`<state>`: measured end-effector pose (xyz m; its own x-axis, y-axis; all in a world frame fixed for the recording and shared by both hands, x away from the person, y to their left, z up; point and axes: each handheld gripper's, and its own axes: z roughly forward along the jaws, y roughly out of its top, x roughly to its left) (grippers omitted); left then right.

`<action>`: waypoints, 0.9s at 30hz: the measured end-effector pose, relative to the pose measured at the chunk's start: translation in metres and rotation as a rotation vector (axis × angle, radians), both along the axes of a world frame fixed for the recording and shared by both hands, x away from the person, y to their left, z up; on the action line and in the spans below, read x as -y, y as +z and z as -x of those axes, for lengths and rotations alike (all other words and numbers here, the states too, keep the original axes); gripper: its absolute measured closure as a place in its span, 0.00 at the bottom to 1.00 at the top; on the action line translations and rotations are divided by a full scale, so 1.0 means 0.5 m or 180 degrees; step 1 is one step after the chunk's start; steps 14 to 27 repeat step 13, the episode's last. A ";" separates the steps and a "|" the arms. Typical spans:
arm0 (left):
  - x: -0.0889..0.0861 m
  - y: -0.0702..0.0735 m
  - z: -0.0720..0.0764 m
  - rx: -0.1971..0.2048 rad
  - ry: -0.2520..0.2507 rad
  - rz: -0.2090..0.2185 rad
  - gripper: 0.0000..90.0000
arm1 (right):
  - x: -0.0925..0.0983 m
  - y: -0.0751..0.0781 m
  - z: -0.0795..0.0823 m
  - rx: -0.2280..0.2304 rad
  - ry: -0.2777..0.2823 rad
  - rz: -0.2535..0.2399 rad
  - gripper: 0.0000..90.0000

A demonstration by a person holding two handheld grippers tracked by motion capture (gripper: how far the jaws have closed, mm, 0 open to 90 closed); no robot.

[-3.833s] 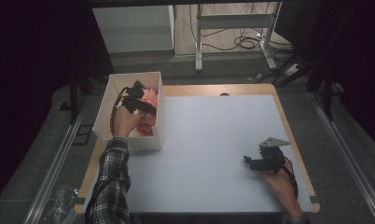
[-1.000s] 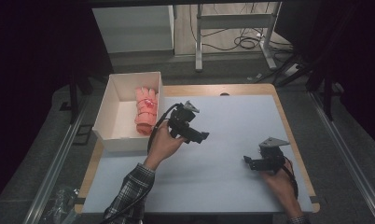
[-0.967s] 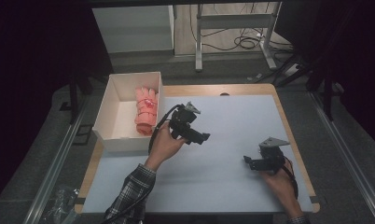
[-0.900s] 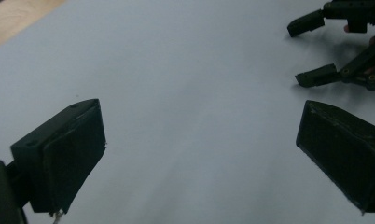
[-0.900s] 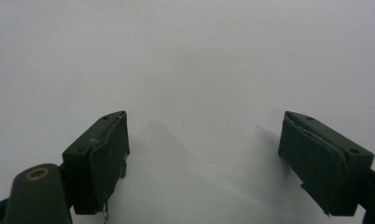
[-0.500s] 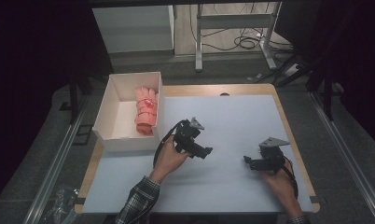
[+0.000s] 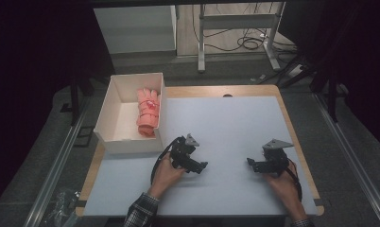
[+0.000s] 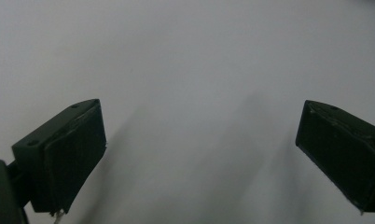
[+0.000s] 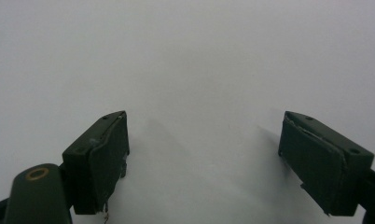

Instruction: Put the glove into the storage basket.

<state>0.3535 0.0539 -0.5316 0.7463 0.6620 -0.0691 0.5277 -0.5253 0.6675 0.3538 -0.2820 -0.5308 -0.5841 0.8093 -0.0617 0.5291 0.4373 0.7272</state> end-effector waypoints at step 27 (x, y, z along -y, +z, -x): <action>-0.012 -0.027 0.015 0.0153 0.0048 -0.0017 0.02 | 0.000 0.000 0.000 0.0001 0.0002 -0.0001 0.18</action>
